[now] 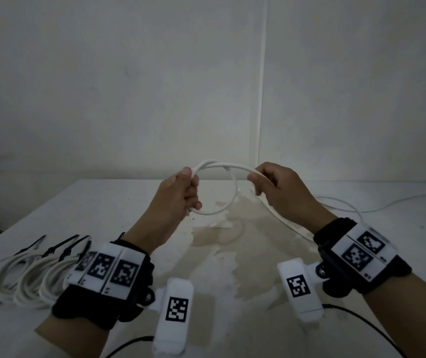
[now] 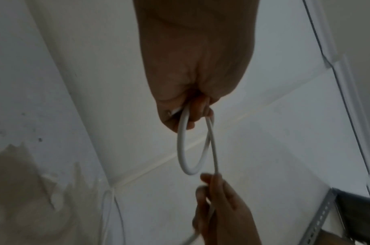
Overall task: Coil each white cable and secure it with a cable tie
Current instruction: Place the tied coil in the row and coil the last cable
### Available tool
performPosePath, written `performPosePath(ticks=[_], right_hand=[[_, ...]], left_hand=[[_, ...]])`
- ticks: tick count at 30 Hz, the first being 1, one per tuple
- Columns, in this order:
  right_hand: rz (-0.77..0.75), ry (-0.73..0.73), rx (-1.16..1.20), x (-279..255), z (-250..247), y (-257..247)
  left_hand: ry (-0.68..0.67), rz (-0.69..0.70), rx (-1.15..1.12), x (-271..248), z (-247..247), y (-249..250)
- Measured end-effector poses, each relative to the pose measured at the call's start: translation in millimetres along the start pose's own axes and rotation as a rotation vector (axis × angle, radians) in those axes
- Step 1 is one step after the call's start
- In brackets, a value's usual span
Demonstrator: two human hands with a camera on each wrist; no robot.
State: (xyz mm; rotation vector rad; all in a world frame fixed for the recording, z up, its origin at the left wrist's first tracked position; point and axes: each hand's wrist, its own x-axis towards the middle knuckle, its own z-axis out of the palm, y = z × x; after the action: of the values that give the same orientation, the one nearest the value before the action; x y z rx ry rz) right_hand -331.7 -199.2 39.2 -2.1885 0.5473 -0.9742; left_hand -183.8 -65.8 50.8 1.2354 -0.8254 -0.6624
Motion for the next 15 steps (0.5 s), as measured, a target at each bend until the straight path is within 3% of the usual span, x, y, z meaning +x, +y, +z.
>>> performPosePath(ticks=[4,11,15], right_hand=[[-0.064,0.032,-0.095,0,-16,16],[-0.077,0.111,-0.312,17,-25,43],[-0.158,0.012,-0.486,20,-4,47]], left_hand=[[0.098,0.002,-0.031,4,-21,9],[0.155,0.037,-0.072,-1,-37,9],[0.180,0.080,-0.018,-1,-35,8]])
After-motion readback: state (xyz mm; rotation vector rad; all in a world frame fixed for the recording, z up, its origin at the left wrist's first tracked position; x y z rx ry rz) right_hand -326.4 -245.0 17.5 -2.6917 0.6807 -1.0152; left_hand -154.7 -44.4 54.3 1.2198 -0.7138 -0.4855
